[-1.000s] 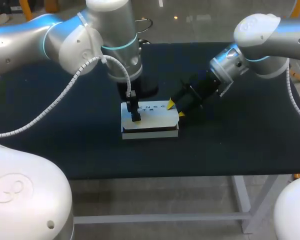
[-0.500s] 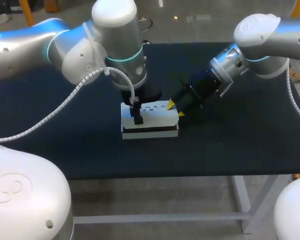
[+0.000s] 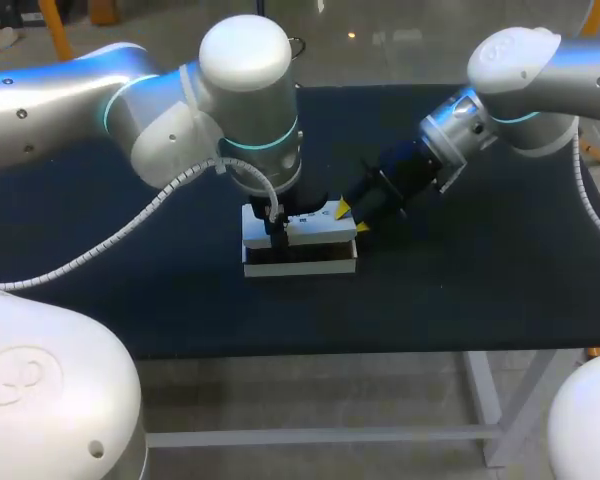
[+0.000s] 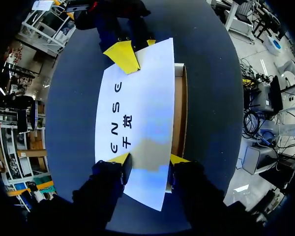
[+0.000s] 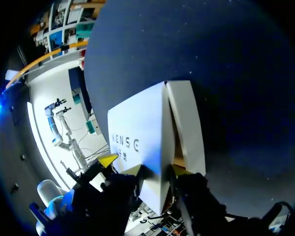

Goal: Assemble the packaging by folding the flat box into shape, placing the metal phone stand inside, and closing the box properly

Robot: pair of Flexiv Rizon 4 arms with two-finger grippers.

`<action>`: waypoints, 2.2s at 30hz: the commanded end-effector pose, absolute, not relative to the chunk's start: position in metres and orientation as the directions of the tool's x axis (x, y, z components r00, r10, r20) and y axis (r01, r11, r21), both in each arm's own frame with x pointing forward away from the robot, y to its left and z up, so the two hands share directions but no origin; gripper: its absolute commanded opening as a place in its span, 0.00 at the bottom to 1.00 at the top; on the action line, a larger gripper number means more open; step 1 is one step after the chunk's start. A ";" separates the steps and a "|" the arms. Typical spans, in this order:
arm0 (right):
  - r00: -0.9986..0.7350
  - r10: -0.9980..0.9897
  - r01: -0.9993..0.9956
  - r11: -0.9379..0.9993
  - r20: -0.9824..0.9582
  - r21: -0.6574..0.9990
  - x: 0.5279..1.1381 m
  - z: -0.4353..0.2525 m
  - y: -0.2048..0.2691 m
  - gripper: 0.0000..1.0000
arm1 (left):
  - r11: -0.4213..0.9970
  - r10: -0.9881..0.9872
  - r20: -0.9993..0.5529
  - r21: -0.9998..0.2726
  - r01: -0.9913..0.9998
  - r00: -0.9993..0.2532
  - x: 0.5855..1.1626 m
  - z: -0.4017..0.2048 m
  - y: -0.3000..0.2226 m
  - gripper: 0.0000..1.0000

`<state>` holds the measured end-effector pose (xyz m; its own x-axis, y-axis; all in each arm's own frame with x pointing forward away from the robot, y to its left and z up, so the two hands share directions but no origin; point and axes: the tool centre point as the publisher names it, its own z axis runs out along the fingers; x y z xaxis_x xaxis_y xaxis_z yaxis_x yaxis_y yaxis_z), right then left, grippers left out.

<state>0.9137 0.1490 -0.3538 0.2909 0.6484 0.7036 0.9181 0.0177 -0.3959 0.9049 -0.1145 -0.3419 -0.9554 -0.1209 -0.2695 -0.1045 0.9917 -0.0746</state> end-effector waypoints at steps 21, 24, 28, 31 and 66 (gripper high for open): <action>0.285 0.660 0.922 0.011 0.695 -0.388 0.909 -0.353 0.147 0.38 | 0.995 -0.094 -0.328 -0.061 -0.078 -0.940 0.900 -0.356 -0.109 0.43; 0.286 0.661 0.923 0.005 0.694 -0.385 0.908 -0.353 0.145 0.39 | 0.995 -0.093 -0.326 -0.061 -0.077 -0.941 0.900 -0.357 -0.108 0.44; 0.288 0.662 0.924 -0.003 0.692 -0.381 0.906 -0.353 0.143 0.38 | 0.996 -0.088 -0.323 -0.058 -0.073 -0.942 0.899 -0.359 -0.108 0.45; 0.288 0.661 0.928 -0.013 0.693 -0.373 0.904 -0.351 0.140 0.38 | 0.996 -0.085 -0.317 -0.054 -0.072 -0.945 0.898 -0.361 -0.108 0.45; 0.128 0.738 0.988 -0.035 0.663 -0.153 0.866 -0.337 0.151 0.00 | 0.998 -0.068 -0.302 -0.030 -0.061 -0.951 0.891 -0.364 -0.110 0.47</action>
<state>0.8681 0.1419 -0.3329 0.1284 0.7258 0.6758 0.9844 -0.0106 -0.1757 0.8922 -0.1083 -0.3604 -0.9507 -0.0672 -0.3026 -0.0590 0.9976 -0.0362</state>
